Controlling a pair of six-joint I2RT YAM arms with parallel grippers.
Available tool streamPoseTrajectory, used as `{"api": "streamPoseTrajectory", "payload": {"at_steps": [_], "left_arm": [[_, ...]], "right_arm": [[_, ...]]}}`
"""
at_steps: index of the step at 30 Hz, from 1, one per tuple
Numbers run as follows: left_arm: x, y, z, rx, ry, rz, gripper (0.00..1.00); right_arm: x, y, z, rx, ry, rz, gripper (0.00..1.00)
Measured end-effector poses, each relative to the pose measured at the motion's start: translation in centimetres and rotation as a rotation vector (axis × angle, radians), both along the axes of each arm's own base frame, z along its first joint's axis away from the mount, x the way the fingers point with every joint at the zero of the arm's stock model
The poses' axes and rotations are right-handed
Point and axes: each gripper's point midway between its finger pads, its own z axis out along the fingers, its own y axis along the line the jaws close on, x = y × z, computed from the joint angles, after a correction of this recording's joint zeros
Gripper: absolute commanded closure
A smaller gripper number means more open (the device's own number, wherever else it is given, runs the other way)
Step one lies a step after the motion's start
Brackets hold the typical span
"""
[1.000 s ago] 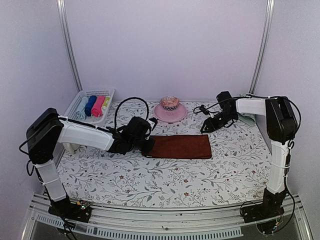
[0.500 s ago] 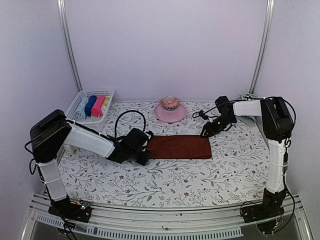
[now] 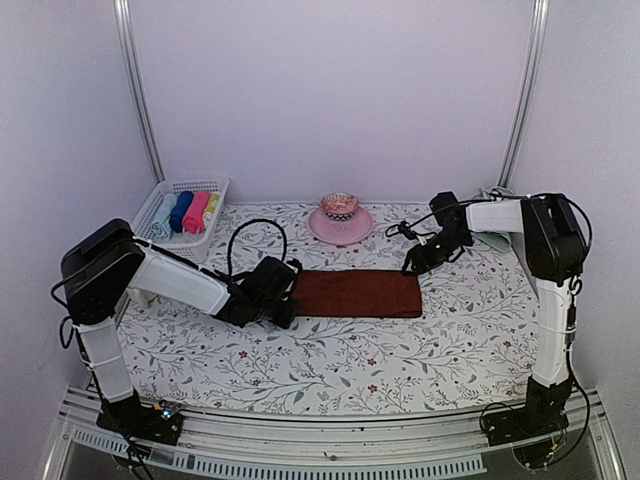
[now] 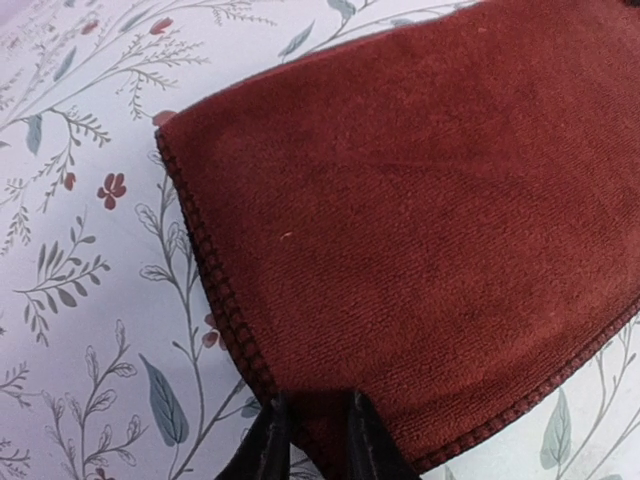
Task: Roll the towels
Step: Rotate the towel at the center of the board.
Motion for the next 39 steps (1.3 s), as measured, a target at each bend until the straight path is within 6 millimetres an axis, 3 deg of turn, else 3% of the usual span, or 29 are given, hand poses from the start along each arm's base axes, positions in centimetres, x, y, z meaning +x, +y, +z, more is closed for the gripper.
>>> {"api": "streamPoseTrajectory", "payload": {"at_steps": [5, 10, 11, 14, 15, 18, 19, 20, 24, 29, 33, 39], "left_arm": [[1.2, 1.4, 0.0, 0.015, -0.007, 0.031, 0.77], [3.3, 2.9, 0.0, 0.033, -0.023, 0.067, 0.71], [3.7, 3.2, 0.0, 0.035, -0.026, 0.074, 0.65], [5.3, 4.6, 0.2, 0.045, -0.038, 0.099, 0.57], [5.7, 5.0, 0.3, 0.051, -0.041, 0.104, 0.53], [7.1, 6.8, 0.6, 0.072, -0.044, 0.135, 0.24], [7.6, 7.2, 0.9, 0.076, -0.047, 0.141, 0.10], [8.0, 7.5, 1.2, 0.080, -0.050, 0.147, 0.04], [8.9, 8.1, 2.9, 0.075, -0.071, 0.153, 0.03], [8.3, 7.4, 7.9, -0.017, -0.131, 0.126, 0.03], [6.6, 7.4, 11.0, -0.078, -0.179, 0.109, 0.03], [3.7, 7.6, 10.9, -0.084, -0.159, 0.075, 0.03]], "right_arm": [[0.4, -1.0, 0.3, -0.059, -0.033, -0.008, 0.24], [0.9, -1.5, 2.4, -0.108, -0.113, 0.020, 0.04], [0.9, -1.4, 2.9, -0.122, -0.138, 0.038, 0.00], [0.4, -1.2, 4.9, -0.171, -0.221, 0.105, 0.01], [0.1, -0.9, 5.4, -0.183, -0.245, 0.127, 0.01], [-1.5, 0.9, 6.8, -0.217, -0.332, 0.239, 0.01], [-2.3, 1.6, 7.0, -0.230, -0.362, 0.287, 0.01], [-3.3, 2.4, 7.0, -0.239, -0.385, 0.334, 0.01], [-7.1, 5.0, 5.5, -0.301, -0.451, 0.527, 0.01], [-9.3, 7.2, 3.7, -0.374, -0.494, 0.676, 0.01], [-8.9, 6.8, 2.9, -0.427, -0.519, 0.699, 0.01], [-9.9, 5.3, 1.1, -0.495, -0.499, 0.750, 0.01]]}}
